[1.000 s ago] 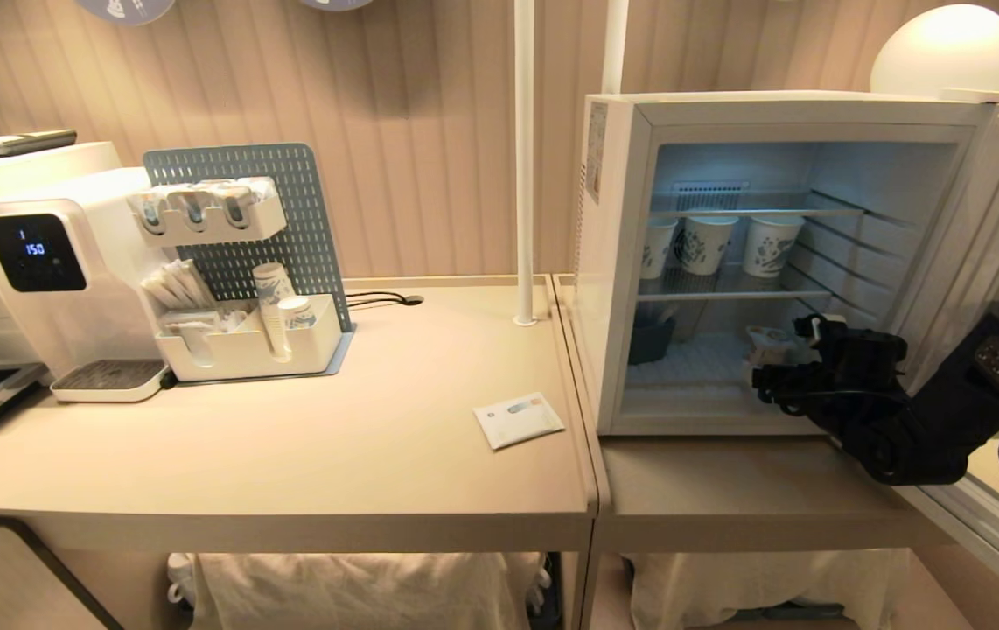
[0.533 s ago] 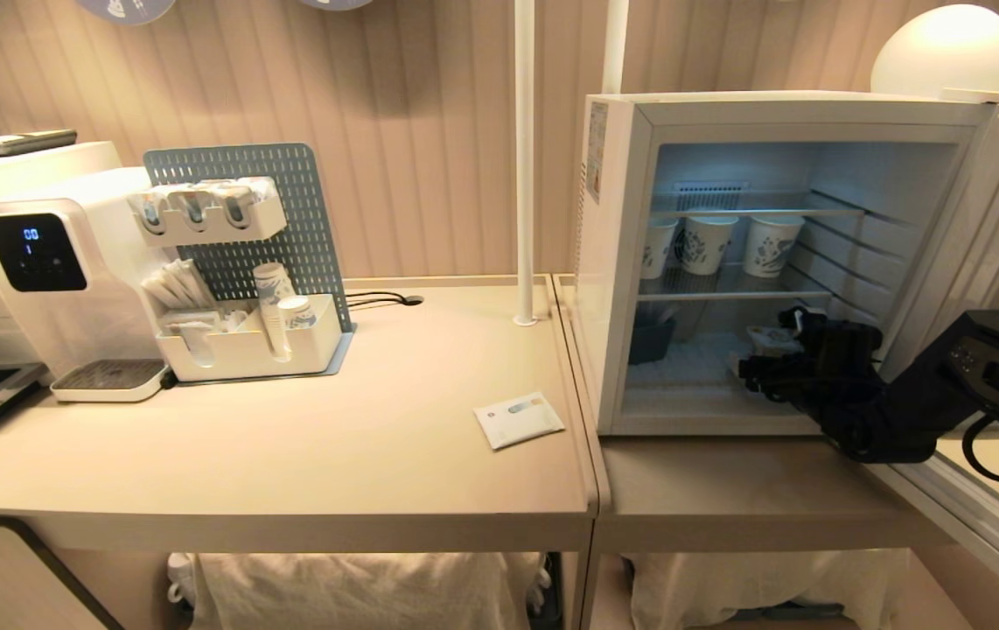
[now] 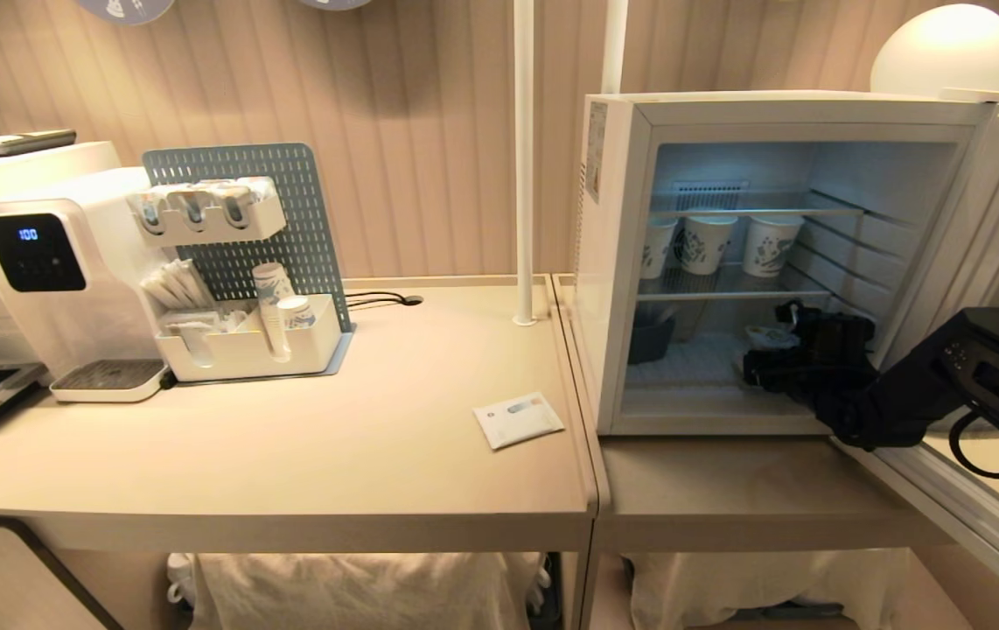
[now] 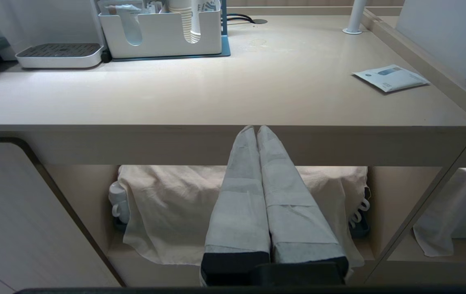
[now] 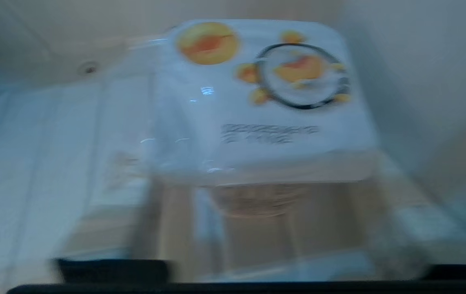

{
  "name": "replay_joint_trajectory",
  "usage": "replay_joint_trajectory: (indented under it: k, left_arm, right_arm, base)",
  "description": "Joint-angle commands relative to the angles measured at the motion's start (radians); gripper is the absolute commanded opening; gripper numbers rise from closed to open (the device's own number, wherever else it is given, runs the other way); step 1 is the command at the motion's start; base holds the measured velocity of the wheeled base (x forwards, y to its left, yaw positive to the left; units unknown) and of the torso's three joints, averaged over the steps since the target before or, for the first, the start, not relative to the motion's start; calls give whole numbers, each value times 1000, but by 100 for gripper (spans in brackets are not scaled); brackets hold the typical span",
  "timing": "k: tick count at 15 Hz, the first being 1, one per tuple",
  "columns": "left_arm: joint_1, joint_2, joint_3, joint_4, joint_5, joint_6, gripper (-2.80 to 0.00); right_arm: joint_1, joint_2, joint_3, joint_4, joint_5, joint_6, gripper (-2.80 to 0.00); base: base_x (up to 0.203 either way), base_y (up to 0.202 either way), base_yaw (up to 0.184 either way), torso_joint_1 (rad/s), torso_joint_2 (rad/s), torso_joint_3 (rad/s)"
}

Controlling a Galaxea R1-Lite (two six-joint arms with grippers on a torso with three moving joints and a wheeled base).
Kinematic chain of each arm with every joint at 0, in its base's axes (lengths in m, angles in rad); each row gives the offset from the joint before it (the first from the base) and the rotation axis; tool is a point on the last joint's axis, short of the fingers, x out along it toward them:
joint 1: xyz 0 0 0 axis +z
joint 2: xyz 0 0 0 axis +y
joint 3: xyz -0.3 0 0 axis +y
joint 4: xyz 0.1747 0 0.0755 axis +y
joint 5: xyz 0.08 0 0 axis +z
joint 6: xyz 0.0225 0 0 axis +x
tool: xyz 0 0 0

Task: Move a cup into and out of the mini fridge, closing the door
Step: Take the yoghurt out of the freezer

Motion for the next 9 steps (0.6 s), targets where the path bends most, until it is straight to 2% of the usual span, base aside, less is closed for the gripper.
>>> replay_joint_trajectory:
  k: [1, 9]
  left_arm:
    - [0, 0, 2, 0, 0, 0, -280]
    - [0, 0, 2, 0, 0, 0, -280]
  right_arm:
    - [-3, -6, -14, 14, 3, 2, -280]
    - [-9, -57, 57, 14, 4, 11, -280]
  base:
    - [0, 0, 0, 0, 0, 0]
    - [0, 0, 0, 0, 0, 0]
